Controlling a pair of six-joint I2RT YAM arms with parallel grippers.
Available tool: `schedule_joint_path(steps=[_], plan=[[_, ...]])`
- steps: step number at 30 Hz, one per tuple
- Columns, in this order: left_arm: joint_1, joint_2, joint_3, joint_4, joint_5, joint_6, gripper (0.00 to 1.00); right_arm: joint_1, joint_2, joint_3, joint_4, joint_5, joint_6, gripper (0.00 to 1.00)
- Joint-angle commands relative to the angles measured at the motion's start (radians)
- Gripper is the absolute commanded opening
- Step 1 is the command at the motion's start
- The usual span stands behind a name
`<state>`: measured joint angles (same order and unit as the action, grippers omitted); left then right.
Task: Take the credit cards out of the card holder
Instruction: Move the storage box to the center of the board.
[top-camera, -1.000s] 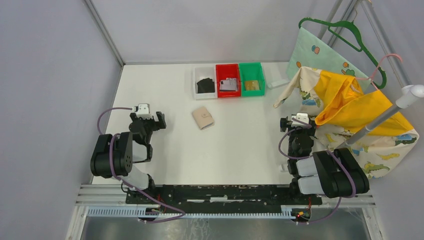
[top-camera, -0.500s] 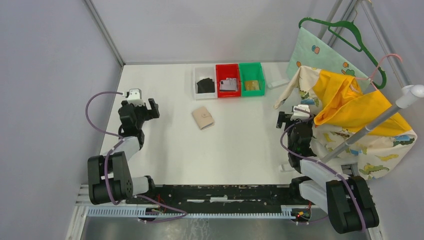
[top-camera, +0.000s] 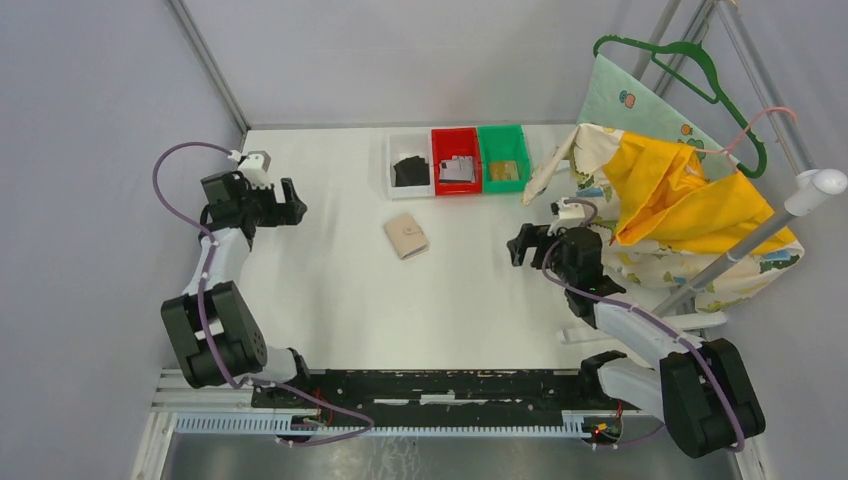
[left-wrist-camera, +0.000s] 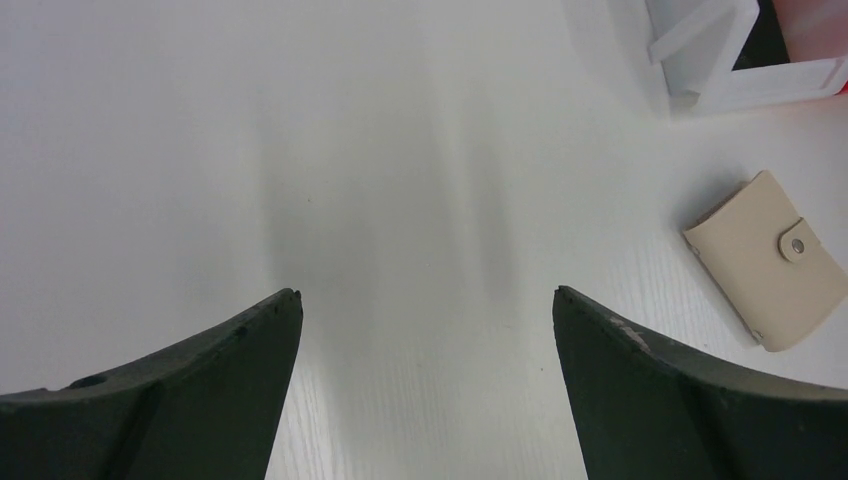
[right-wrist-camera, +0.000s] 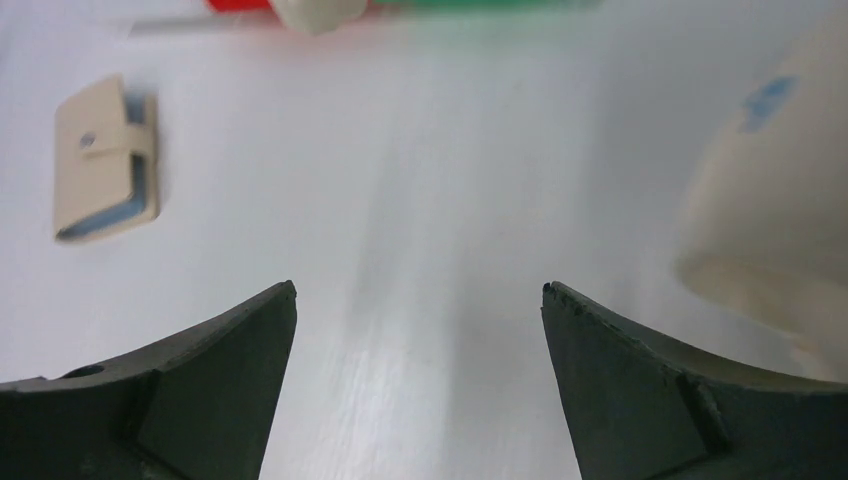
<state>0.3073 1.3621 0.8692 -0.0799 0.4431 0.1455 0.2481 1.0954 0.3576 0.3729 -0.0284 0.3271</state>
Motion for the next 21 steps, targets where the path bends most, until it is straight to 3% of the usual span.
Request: schedule_joint_path(steps=[1,8,13,18,21], plan=[[0.076,0.102,0.126,-0.296,0.191,0.089,1.00,0.138,-0.012,0.060,-0.107,0.062,-0.018,0.98],[0.087,0.085,0.134,-0.345,0.198,0.136,1.00,0.312,-0.007,0.050,-0.131,0.225,0.021,0.98],[0.084,0.090,0.152,-0.393,0.184,0.150,1.00,0.489,0.123,0.119,-0.119,0.314,0.070,0.96],[0.056,0.067,0.116,-0.402,0.187,0.161,1.00,0.601,0.333,0.342,-0.157,0.321,0.049,0.94],[0.008,0.042,0.092,-0.402,0.153,0.176,1.00,0.586,0.461,0.576,-0.317,0.390,0.007,0.94]])
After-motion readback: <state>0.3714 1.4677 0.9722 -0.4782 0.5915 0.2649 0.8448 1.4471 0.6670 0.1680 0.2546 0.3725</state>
